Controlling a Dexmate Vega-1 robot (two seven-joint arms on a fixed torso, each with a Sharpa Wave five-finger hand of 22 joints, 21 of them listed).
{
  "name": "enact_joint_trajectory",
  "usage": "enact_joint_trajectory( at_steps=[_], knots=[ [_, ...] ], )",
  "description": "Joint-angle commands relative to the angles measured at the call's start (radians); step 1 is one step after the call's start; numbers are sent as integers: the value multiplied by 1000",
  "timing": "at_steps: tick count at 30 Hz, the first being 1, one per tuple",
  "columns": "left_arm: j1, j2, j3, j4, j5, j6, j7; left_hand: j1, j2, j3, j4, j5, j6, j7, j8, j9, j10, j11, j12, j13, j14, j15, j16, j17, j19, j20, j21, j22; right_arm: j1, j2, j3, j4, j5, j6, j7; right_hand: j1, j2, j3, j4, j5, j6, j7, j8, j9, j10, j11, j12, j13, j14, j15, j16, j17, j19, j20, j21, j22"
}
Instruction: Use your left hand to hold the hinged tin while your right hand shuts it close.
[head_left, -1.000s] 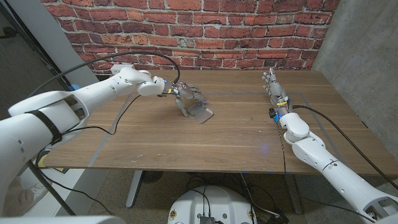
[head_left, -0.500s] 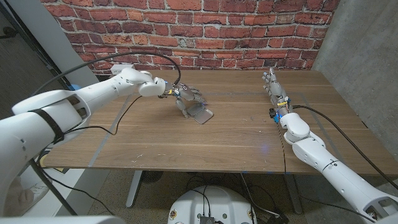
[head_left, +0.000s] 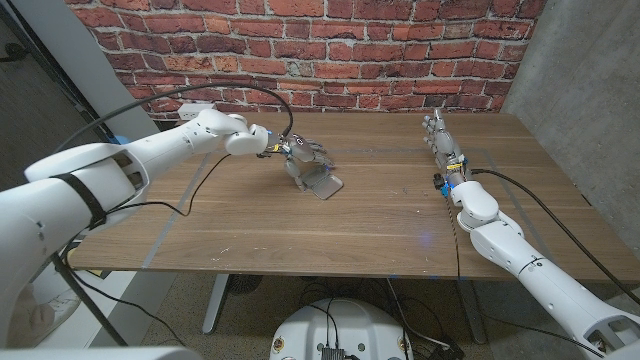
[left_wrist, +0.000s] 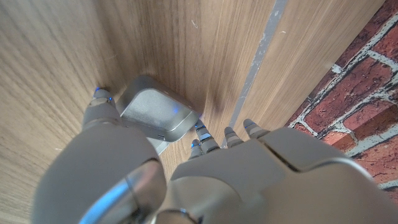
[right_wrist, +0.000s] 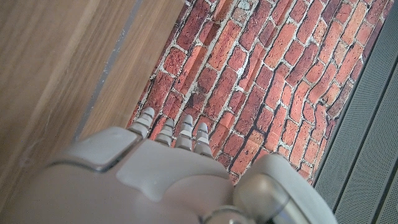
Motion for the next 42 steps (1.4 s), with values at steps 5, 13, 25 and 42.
enact_joint_trajectory(
  at_steps=[5,13,25,42],
  knots=[
    [2,5,13,-21,6,15,-15,13,6,-2,-4,9,-379,-5,4,1,11,-2,2,3,-107,-10,10,3,-24,3,4,3,-11,-1,8,-4,7,4,-3,8,1,-3,-6,-3,1,-5,4,2,-3,4,0,2,-12,2,1,2,-5,4,-2,3],
    [13,14,-1,-40,-10,24,-41,68,76,34,-13,13,-363,5,5,1,77,-4,23,6,-78,-20,14,2,-10,0,6,2,-13,-4,8,-6,4,7,-2,8,1,-4,-6,-3,1,-5,4,2,-3,5,0,2,-11,1,1,3,-6,4,-2,3],
    [28,22,-17,-59,-15,33,-57,203,178,121,-58,-38,-338,10,5,0,170,-5,60,21,-13,-56,24,5,8,-8,6,0,-18,-6,11,-15,5,3,-5,8,2,-4,-7,-3,1,-5,4,2,-3,5,1,2,-11,1,2,3,-6,4,-1,3],
    [63,9,-100,-15,-199,34,-108,310,229,209,-76,-72,-260,14,15,-1,332,-7,149,59,121,-102,56,23,73,-18,17,-5,-16,-6,15,-10,7,2,-7,7,3,-5,-7,-3,1,-6,5,2,-3,5,1,2,-12,1,2,3,-7,4,-1,3]
  ],
)
